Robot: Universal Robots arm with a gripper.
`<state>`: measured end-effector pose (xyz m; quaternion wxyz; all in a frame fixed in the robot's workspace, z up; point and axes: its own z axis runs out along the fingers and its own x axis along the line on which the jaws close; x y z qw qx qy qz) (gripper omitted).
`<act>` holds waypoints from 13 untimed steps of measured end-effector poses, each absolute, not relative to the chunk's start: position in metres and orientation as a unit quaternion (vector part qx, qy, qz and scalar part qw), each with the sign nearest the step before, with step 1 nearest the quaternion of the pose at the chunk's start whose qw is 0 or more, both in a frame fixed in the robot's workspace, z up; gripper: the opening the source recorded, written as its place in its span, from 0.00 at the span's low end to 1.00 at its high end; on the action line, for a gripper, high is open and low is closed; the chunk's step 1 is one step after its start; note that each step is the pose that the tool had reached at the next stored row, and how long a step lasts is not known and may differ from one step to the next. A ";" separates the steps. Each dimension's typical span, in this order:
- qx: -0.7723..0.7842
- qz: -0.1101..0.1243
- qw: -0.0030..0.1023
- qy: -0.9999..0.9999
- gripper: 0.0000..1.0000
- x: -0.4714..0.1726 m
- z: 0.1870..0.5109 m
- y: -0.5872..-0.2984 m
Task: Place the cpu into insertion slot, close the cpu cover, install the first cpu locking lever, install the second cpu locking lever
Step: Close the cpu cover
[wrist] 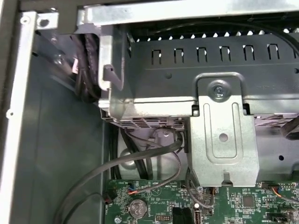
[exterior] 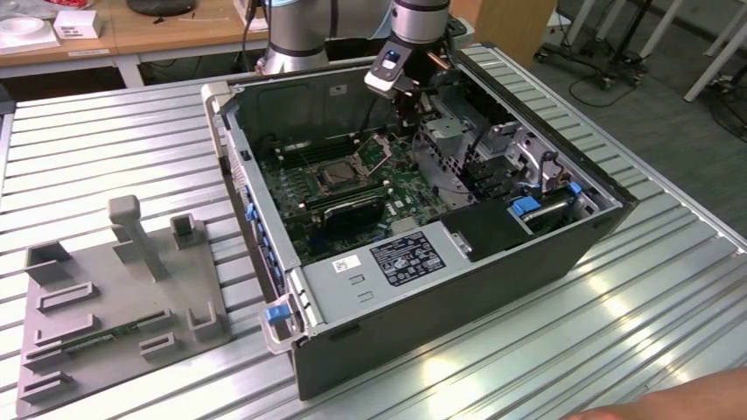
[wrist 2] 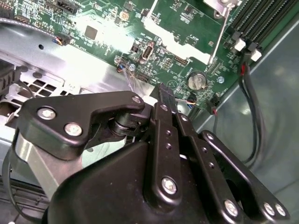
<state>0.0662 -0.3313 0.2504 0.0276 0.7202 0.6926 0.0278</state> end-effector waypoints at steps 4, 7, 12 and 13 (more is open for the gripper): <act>0.721 0.028 0.028 0.692 0.11 0.066 0.248 -0.334; 0.721 0.028 0.028 0.692 0.11 0.065 0.247 -0.336; 0.721 0.028 0.028 0.692 0.11 0.064 0.246 -0.338; 0.721 0.028 0.028 0.692 0.11 0.064 0.246 -0.338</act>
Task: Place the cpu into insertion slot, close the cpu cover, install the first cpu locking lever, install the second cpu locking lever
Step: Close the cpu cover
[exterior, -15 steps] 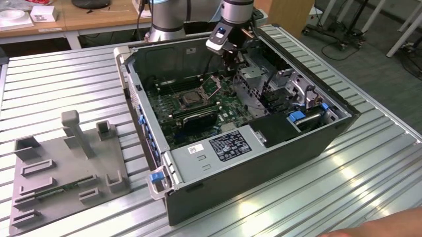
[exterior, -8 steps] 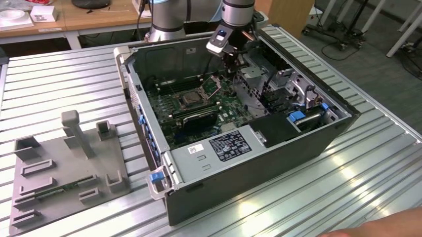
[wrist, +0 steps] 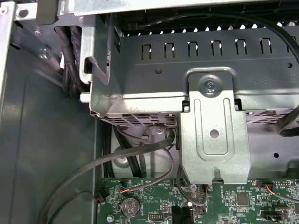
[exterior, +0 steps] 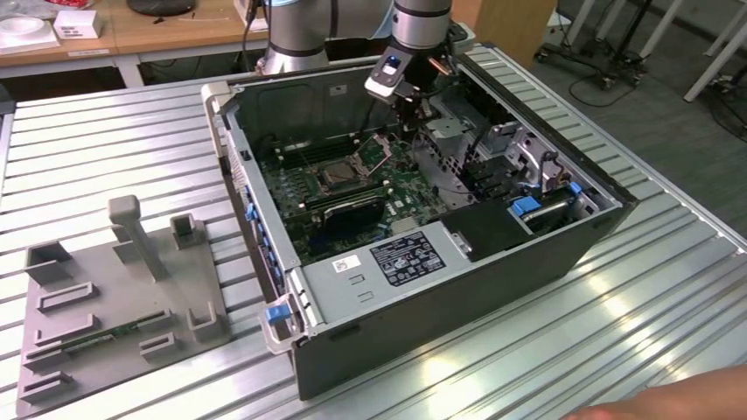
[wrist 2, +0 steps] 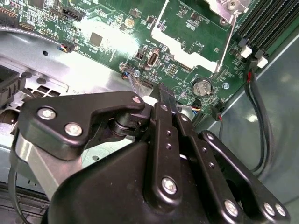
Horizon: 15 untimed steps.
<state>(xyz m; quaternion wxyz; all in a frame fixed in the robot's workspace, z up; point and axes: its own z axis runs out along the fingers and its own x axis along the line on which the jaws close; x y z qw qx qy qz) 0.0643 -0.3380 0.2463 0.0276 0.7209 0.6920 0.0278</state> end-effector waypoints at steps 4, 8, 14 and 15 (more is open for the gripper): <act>0.721 0.023 0.023 0.692 0.11 0.064 0.244 -0.338; 0.721 0.020 0.020 0.692 0.11 0.064 0.244 -0.338; 0.721 0.020 0.020 0.692 0.11 0.060 0.243 -0.338; 0.721 0.020 0.020 0.692 0.11 0.057 0.243 -0.338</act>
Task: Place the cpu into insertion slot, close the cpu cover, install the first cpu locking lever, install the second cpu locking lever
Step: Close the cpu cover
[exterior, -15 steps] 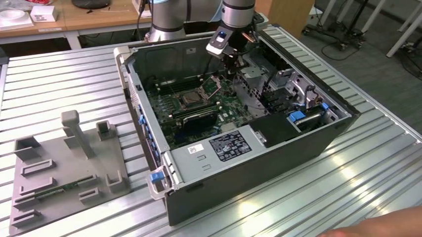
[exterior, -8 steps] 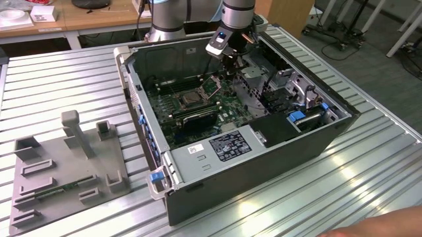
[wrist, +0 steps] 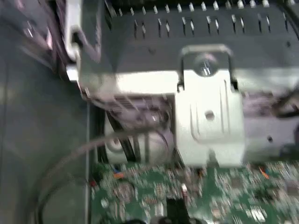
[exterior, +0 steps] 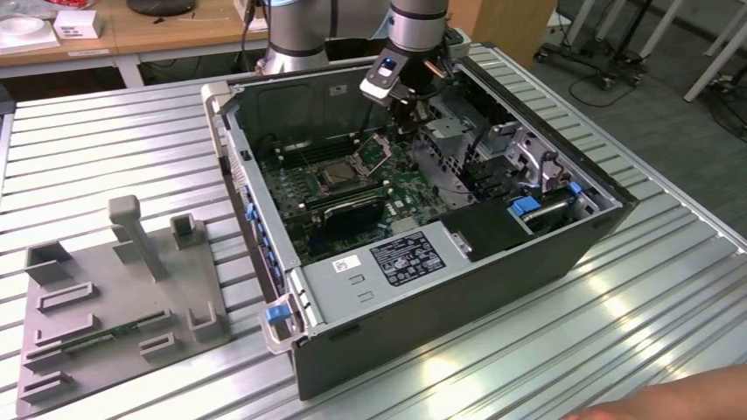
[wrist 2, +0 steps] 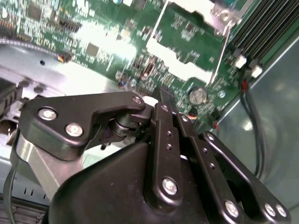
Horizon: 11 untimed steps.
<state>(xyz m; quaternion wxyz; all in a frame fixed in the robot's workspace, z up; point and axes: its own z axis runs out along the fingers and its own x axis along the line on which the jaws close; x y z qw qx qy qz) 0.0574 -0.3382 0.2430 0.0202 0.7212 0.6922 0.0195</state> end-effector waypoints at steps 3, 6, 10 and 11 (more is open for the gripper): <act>0.721 0.020 0.020 0.692 0.11 0.048 0.242 -0.338; 0.721 0.019 0.020 0.692 0.11 0.040 0.242 -0.338; 0.721 0.020 0.020 0.692 0.11 0.030 0.242 -0.338; 0.721 0.019 0.020 0.692 0.11 0.026 0.242 -0.339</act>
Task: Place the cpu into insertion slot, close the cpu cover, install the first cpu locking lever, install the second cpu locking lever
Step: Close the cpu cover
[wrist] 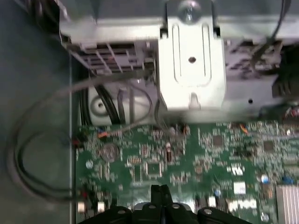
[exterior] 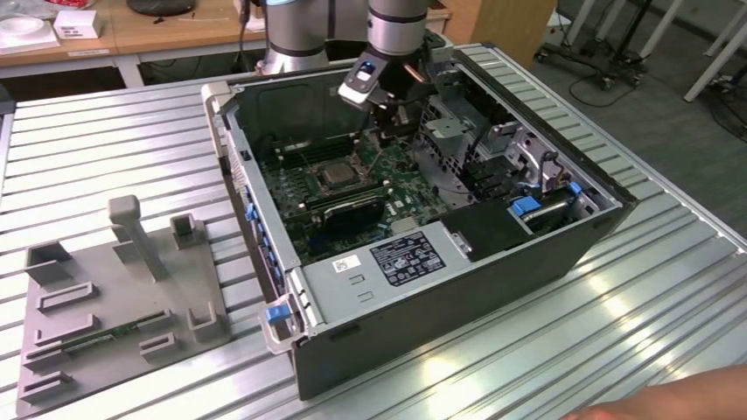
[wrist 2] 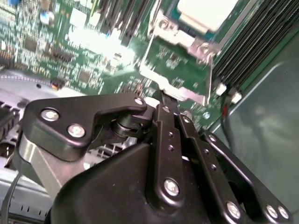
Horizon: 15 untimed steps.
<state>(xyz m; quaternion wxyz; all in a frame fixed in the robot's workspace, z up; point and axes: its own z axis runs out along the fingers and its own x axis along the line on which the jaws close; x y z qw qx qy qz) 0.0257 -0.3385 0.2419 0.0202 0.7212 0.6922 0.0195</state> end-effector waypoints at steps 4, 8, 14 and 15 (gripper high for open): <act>0.721 0.020 0.020 0.692 0.11 0.009 0.242 -0.339; 0.721 0.019 0.020 0.692 0.11 -0.009 0.242 -0.339; 0.721 0.020 0.020 0.692 0.11 -0.021 0.242 -0.340; 0.721 0.020 0.020 0.692 0.11 -0.021 0.242 -0.340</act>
